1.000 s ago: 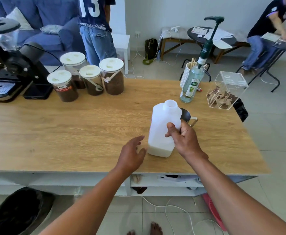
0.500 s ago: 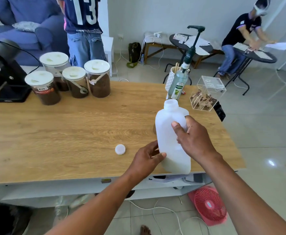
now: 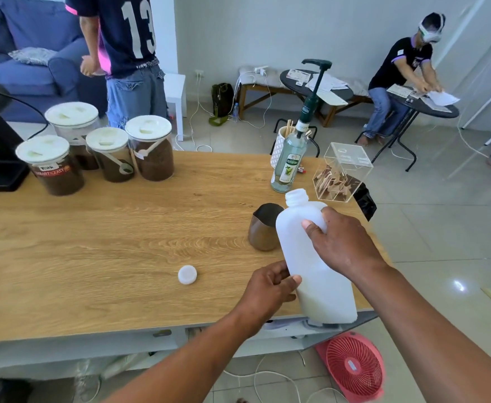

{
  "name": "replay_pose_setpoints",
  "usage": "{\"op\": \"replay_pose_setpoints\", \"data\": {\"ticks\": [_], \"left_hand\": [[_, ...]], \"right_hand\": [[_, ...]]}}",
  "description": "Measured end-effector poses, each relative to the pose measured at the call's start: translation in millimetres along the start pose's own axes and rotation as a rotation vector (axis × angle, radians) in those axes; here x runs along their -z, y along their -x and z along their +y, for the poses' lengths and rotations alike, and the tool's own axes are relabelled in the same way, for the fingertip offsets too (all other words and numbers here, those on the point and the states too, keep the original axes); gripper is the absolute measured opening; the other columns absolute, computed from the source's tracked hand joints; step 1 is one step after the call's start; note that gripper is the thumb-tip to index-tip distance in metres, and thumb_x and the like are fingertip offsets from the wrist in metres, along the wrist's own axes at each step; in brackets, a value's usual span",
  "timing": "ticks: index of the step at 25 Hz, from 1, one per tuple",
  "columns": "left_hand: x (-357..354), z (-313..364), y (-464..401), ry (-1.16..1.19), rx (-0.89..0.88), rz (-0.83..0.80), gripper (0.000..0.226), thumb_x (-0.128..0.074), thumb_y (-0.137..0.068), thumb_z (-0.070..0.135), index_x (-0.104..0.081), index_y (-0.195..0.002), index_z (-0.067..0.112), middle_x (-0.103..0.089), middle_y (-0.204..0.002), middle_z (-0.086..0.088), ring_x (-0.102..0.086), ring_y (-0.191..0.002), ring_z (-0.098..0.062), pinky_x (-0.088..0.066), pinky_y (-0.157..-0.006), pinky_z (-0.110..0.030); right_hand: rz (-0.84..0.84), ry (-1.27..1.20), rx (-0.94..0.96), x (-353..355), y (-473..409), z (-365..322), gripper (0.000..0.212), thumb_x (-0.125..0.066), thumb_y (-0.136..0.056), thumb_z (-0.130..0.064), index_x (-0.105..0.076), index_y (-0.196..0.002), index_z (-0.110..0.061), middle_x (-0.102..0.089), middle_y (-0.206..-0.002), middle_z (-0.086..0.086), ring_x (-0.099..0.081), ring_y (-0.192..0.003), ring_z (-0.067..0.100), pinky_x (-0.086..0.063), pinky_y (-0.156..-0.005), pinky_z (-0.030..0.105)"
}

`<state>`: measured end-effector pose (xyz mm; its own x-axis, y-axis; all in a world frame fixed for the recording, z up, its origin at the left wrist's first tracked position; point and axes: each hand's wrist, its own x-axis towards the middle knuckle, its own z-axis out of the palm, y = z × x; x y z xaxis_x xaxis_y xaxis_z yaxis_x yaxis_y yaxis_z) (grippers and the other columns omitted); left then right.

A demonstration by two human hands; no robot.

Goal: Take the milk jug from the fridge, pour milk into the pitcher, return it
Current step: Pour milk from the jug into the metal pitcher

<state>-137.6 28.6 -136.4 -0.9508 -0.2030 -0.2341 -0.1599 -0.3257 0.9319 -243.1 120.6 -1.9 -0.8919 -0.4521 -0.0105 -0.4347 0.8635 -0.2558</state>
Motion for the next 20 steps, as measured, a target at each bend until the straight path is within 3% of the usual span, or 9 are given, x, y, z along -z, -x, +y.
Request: {"op": "replay_pose_setpoints", "data": {"ticks": [5, 11, 20], "left_hand": [[-20, -4, -11, 0.007, 0.087, 0.031, 0.023, -0.064, -0.1, 0.017, -0.073, -0.121, 0.015, -0.079, -0.114, -0.004, -0.073, -0.1, -0.016, -0.059, -0.093, -0.041], [-35, -6, -22, 0.058, 0.127, 0.069, 0.023, -0.061, -0.101, 0.016, -0.072, -0.121, 0.011, -0.079, -0.114, -0.007, -0.075, -0.108, -0.027, -0.06, -0.096, -0.045], [-47, -19, -31, 0.183, 0.23, 0.032, 0.022, -0.06, -0.102, 0.015, -0.073, -0.116, 0.004, -0.079, -0.11, -0.016, -0.074, -0.107, -0.037, -0.061, -0.092, -0.043]], "right_hand": [[-0.121, 0.037, 0.011, 2, -23, 16, 0.042, -0.045, -0.105, -0.048, -0.056, -0.121, -0.011, -0.066, -0.12, 0.014, -0.061, -0.108, 0.036, -0.048, -0.08, 0.04], [-0.191, 0.103, 0.05, -1, -39, 28, 0.043, -0.044, -0.106, -0.045, -0.056, -0.127, -0.009, -0.064, -0.127, 0.015, -0.061, -0.113, 0.037, -0.04, -0.076, 0.036], [-0.349, 0.134, 0.043, -3, -55, 33, 0.041, -0.047, -0.105, -0.042, -0.06, -0.131, -0.012, -0.064, -0.129, 0.01, -0.061, -0.108, 0.031, -0.041, -0.076, 0.033]]}}
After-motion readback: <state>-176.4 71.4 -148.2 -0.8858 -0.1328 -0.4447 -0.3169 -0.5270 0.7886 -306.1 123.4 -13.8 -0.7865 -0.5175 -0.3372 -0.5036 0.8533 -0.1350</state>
